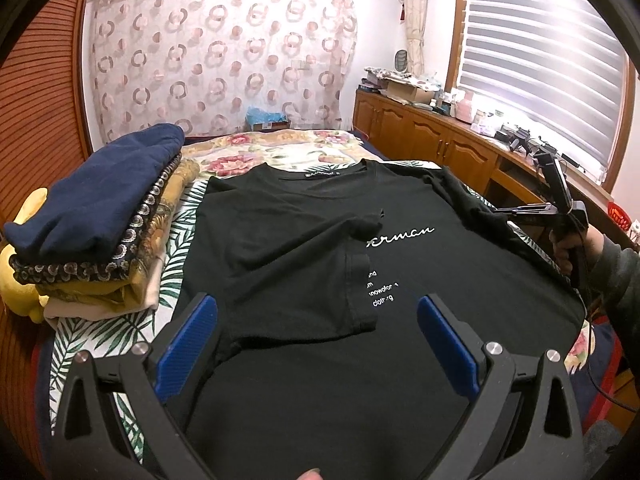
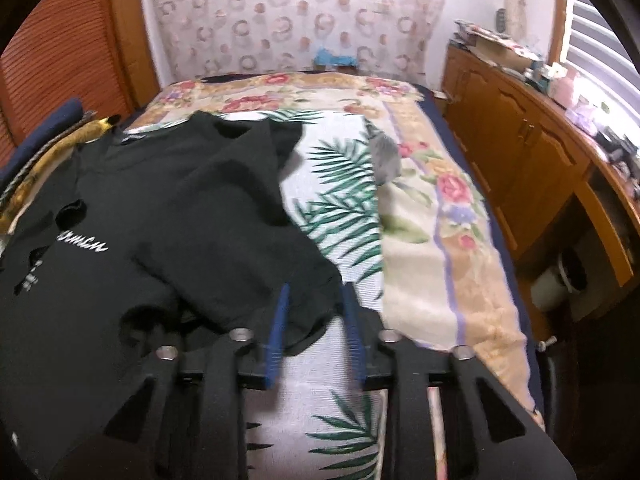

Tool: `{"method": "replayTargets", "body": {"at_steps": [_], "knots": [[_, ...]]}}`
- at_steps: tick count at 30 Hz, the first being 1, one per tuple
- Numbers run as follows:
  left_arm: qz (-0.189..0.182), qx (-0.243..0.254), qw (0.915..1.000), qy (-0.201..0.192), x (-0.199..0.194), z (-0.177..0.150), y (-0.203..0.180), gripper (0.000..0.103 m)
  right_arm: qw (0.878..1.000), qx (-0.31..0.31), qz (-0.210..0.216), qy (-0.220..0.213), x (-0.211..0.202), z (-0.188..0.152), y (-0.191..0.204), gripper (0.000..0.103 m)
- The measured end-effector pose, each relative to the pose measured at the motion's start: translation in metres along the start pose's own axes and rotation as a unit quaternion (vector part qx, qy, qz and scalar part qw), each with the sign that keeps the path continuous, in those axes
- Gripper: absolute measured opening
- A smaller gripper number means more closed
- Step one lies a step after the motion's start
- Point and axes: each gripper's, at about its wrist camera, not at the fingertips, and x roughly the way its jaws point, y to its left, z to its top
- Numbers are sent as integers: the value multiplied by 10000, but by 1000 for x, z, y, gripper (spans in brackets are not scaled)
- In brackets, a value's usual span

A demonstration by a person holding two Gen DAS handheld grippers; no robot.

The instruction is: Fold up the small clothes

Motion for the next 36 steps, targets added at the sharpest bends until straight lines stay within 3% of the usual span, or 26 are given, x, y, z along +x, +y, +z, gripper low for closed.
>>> {"method": "replayTargets", "body": {"at_steps": [2,9,19,21,22,23,25,29,36], "knots": [[-3,-5,10000,-4,0,0,0,101,9998,-86,166,7,-2,0,4,5],[4,-66,9999,-78,-1,-1,2,101,9949,-272,721,-654,-42,25,42,4],[5,-173,9998,-116,-6,-3,10,101,9802,-863,1473,-1000,-59,80,148,5],[12,-202,9997,-118,-7,-3,13,101,9798,-886,1461,-1037,-60,86,157,13],[9,-208,9997,-120,-7,-3,13,101,9808,-885,1391,-1044,-60,89,162,25],[12,-205,9997,-122,-7,-3,13,101,9808,-871,1405,-1037,-59,90,162,30],[9,-222,9997,-128,-7,-3,14,101,9808,-829,1435,-1025,-60,90,159,30],[-19,-231,9997,-125,-6,-4,15,101,9863,-848,1039,-962,-60,80,138,31],[-47,-154,9998,-91,-2,-3,8,101,9949,-696,492,-535,-41,36,91,34]]}}
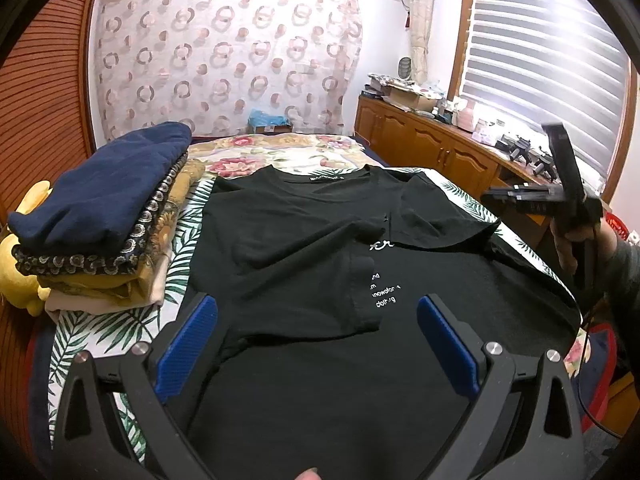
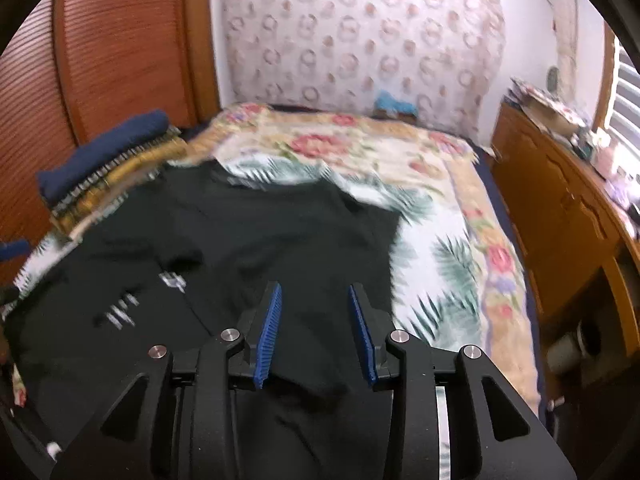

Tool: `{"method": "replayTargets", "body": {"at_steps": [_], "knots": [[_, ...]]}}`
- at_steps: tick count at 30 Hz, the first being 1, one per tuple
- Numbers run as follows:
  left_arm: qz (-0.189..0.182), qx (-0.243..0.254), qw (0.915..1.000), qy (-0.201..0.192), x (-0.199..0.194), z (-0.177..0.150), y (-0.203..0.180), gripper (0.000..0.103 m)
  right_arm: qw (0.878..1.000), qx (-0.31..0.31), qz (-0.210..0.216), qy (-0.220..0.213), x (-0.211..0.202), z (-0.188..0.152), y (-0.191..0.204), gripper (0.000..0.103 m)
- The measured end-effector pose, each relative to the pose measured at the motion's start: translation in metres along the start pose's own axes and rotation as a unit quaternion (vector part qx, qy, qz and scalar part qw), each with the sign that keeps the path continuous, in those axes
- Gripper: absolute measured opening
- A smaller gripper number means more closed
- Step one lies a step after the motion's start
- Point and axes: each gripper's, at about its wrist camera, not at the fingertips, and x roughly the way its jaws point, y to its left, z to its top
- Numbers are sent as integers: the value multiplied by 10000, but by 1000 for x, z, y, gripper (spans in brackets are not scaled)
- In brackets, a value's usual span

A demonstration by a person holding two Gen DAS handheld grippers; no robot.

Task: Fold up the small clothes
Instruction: 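Grasp the folded side again with the right tool, straighten it, release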

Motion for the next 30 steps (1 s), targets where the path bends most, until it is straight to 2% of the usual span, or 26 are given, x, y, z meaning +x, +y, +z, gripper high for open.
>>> {"method": "replayTargets", "body": {"at_steps": [3,6,13,16,18,20,22,30], "knots": [[-15,3,10000,0,1,0,-2,101,9998,110,-94,140,2,-17,-12,35],[-15,27,10000,27,3,0,-5,101,9992,293,-9,259,4,-30,-21,35],[-25,26,10000,58,5,-2,-7,101,9980,338,320,418,11,-37,-8,35],[-30,-4,10000,55,5,-2,-5,101,9976,259,324,550,17,-41,1,35],[-31,-22,10000,55,5,-3,-4,101,9974,234,271,624,20,-45,4,30],[-35,-26,10000,56,5,-3,-4,101,9976,216,288,586,18,-48,8,16],[-37,-20,10000,57,5,-3,-3,101,9979,170,348,517,13,-49,12,9],[-35,-55,10000,74,7,-4,0,101,9970,-71,692,332,-10,-51,40,6]]}}
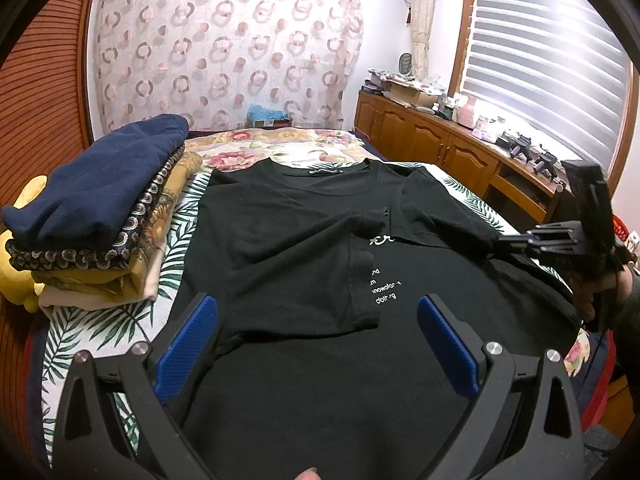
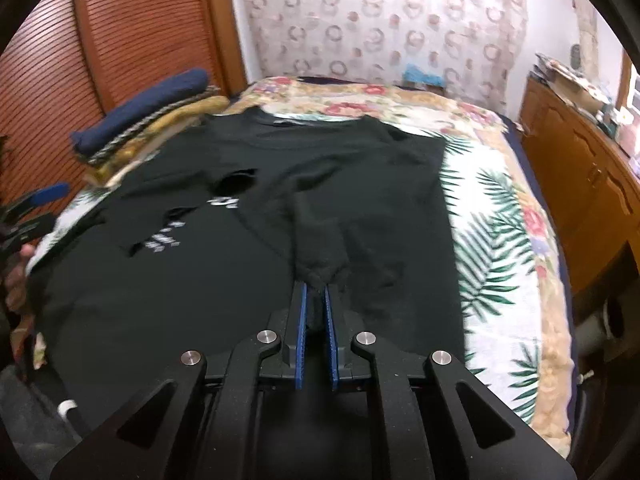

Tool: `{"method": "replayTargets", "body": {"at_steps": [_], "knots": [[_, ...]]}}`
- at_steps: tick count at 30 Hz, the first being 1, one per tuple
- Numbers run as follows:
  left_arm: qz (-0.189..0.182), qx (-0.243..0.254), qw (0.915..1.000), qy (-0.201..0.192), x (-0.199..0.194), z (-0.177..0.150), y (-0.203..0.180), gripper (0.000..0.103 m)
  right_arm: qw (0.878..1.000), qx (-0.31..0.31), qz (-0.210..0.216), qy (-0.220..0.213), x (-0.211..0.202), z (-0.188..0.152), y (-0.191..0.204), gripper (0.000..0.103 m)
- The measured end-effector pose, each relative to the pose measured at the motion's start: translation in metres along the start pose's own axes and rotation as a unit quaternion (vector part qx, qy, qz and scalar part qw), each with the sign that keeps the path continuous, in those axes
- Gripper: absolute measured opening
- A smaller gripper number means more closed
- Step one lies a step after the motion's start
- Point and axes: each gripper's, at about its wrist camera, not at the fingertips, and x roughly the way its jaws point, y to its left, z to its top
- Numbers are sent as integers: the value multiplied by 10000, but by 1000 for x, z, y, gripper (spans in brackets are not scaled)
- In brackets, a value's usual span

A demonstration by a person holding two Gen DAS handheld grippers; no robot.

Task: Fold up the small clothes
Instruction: 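Grasp the folded side again with the right tool, straighten it, release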

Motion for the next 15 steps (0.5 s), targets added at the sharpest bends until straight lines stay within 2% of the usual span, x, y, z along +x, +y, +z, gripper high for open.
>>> {"method": "replayTargets", "body": {"at_steps": [5,9,11,15], "knots": [[22,18,10000,1,1,1,1,101,9997,-128,169,107,3,-6,20,6],[71,85,9999,-6,7,12,7,101,9996,-170,142,192,9,-10,27,8],[93,155,9998,10,11,22,10,101,9996,-156,150,196,9,-10,28,20],[128,247,9996,20,21,45,20,101,9995,-285,8,108,3,-4,29,29]]}}
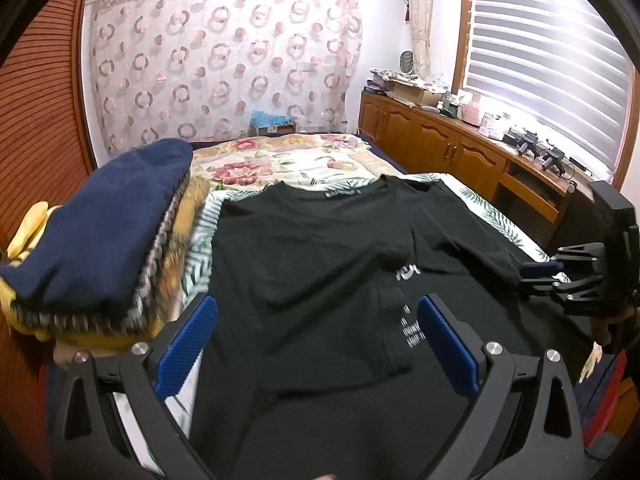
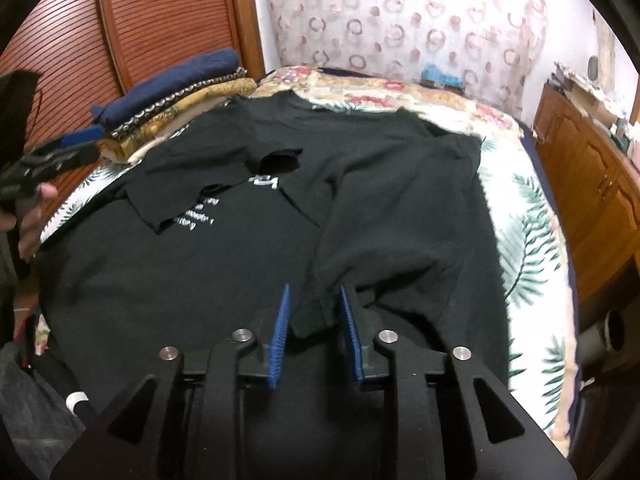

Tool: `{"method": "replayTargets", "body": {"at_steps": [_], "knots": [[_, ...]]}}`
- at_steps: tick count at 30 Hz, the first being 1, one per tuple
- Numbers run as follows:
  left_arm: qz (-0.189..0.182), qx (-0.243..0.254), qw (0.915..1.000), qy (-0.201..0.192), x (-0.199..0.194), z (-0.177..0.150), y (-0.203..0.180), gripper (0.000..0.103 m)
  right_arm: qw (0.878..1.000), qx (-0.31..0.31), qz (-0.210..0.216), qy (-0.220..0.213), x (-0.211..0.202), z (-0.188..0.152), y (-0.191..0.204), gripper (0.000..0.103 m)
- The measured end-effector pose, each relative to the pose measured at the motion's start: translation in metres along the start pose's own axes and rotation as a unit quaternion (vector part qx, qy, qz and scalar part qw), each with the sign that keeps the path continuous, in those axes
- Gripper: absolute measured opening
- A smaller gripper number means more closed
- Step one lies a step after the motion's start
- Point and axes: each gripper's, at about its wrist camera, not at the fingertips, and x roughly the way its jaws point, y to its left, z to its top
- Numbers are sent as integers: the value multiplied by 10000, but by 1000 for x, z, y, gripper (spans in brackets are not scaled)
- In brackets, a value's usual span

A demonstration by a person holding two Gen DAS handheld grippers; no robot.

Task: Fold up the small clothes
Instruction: 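Grasp the folded side again with the right tool, straighten it, release, then grasp the black T-shirt's hem with the left tool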

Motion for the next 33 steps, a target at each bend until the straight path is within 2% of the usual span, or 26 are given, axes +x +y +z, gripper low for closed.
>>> {"method": "replayTargets", "body": {"at_steps": [5,11,17,20,26,30,33], "knots": [[146,131,9998,97,16,31,15,101,9987,-105,-356,-357,-12,22,-18,52],[174,248,9987,416,45,59,24,96,9965,8,-715,-442,7,44,-56,53],[111,228,9970,727,81,80,26,88,9952,131,-957,-178,48,61,-100,53],[78,218,9956,905,103,84,25,75,9955,242,-915,-17,67,66,-118,53],[150,95,9930,1170,143,87,28,67,9963,425,-717,193,92,73,-139,53],[228,62,9912,1306,162,88,32,65,9969,483,-608,155,92,76,-143,55],[328,67,9891,1437,173,85,34,55,9970,481,-580,152,93,77,-145,56]]}}
